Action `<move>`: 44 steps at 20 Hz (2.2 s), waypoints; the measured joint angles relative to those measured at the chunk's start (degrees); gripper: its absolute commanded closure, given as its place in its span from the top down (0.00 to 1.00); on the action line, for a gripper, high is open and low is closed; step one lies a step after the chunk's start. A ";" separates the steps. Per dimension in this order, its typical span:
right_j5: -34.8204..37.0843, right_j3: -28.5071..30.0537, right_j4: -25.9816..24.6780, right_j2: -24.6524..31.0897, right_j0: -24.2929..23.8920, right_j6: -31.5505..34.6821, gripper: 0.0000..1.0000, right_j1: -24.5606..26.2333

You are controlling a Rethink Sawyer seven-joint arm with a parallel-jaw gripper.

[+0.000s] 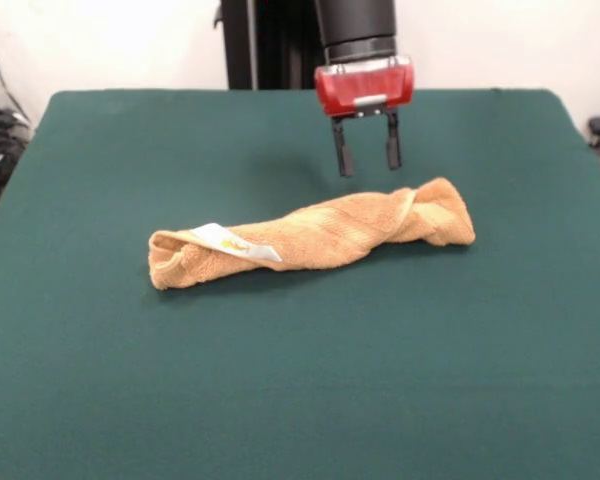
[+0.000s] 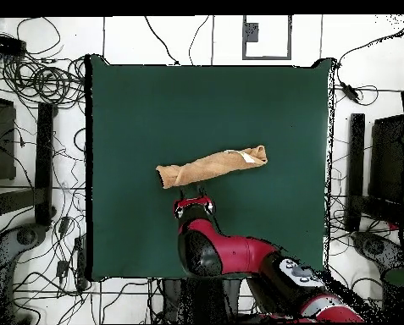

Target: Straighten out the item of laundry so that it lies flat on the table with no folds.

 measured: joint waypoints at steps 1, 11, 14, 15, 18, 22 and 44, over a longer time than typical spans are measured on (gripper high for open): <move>0.01 0.00 -0.37 0.18 -0.45 0.00 1.00 0.06; 6.50 -0.21 -1.79 2.05 -8.41 0.00 1.00 2.54; 14.62 -1.68 -1.82 3.07 -9.36 0.00 1.00 1.93; 17.07 -2.38 -1.83 3.26 -9.31 0.00 1.00 1.78; 27.75 -6.72 -1.84 4.20 -8.60 0.00 1.00 1.51; 32.40 -10.72 -1.87 4.80 -7.00 0.00 1.00 1.36; 21.53 -22.99 -2.00 3.40 1.97 0.00 1.00 1.13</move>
